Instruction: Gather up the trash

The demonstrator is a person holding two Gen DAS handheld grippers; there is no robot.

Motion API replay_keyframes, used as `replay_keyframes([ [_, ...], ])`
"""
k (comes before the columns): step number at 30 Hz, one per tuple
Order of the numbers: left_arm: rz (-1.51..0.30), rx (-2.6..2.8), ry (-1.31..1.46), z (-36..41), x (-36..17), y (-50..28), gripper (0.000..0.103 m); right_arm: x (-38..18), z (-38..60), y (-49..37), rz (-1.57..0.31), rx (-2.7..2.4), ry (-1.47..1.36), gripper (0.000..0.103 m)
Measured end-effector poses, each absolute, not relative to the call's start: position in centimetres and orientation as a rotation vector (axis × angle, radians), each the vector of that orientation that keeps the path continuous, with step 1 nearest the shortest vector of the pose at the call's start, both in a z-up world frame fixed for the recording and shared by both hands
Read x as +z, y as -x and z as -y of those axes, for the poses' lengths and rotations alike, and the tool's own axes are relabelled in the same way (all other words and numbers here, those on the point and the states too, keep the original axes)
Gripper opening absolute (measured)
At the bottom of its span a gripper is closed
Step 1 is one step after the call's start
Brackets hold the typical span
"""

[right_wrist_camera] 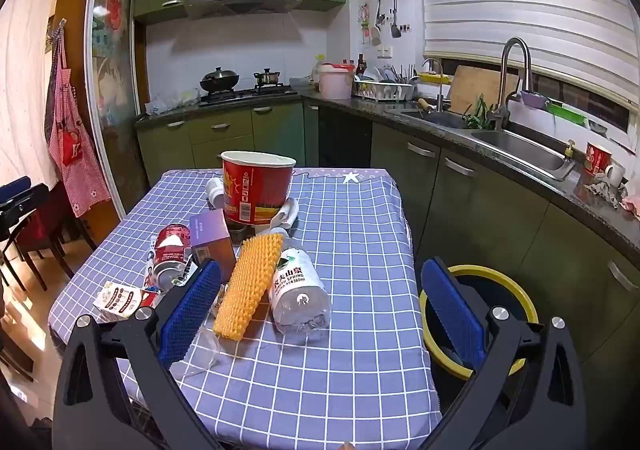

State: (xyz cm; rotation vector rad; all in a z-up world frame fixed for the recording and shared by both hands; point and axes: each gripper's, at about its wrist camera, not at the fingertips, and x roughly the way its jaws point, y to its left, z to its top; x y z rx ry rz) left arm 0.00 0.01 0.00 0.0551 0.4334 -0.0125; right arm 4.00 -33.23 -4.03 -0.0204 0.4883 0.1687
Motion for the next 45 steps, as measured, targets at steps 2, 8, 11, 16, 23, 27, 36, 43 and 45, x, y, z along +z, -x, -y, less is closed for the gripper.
replay_keyframes([
  [2, -0.434, -0.012, -0.058, 0.0, 0.0, 0.0, 0.097, -4.0, 33.2, -4.0, -0.489, 0.169, 0.023, 0.099],
  [8, -0.437, -0.014, -0.060, 0.0, 0.0, 0.0, 0.097, -4.0, 33.3, -4.1, -0.490, 0.166, 0.026, 0.099],
  [11, -0.434, -0.012, -0.060, 0.1, 0.0, 0.2, 0.097, -4.2, 33.0, -4.2, -0.495, 0.167, 0.028, 0.099],
  [16, -0.438, -0.017, -0.059, 0.5, -0.2, 0.1, 0.097, -4.2, 33.1, -4.2, -0.495, 0.166, 0.028, 0.099],
  [23, -0.440, -0.016, -0.058, 0.6, -0.6, 0.0, 0.097, -4.0, 33.3, -4.2, -0.497, 0.168, 0.029, 0.099],
  [27, -0.439, -0.017, -0.060, 1.2, -0.7, 0.1, 0.097, -4.4, 33.0, -4.2, -0.497, 0.167, 0.028, 0.099],
  [36, -0.440, -0.021, -0.058, 1.5, -0.7, 0.1, 0.097, -5.3, 32.7, -4.2, -0.496, 0.173, 0.026, 0.099],
  [43, -0.442, -0.039, -0.062, 1.3, -0.8, 0.0, 0.097, -5.5, 32.7, -4.3, -0.497, 0.172, 0.027, 0.099],
  [45, -0.441, -0.041, -0.062, 1.4, -0.9, 0.0, 0.097, -5.3, 32.9, -4.2, -0.501, 0.173, 0.026, 0.099],
])
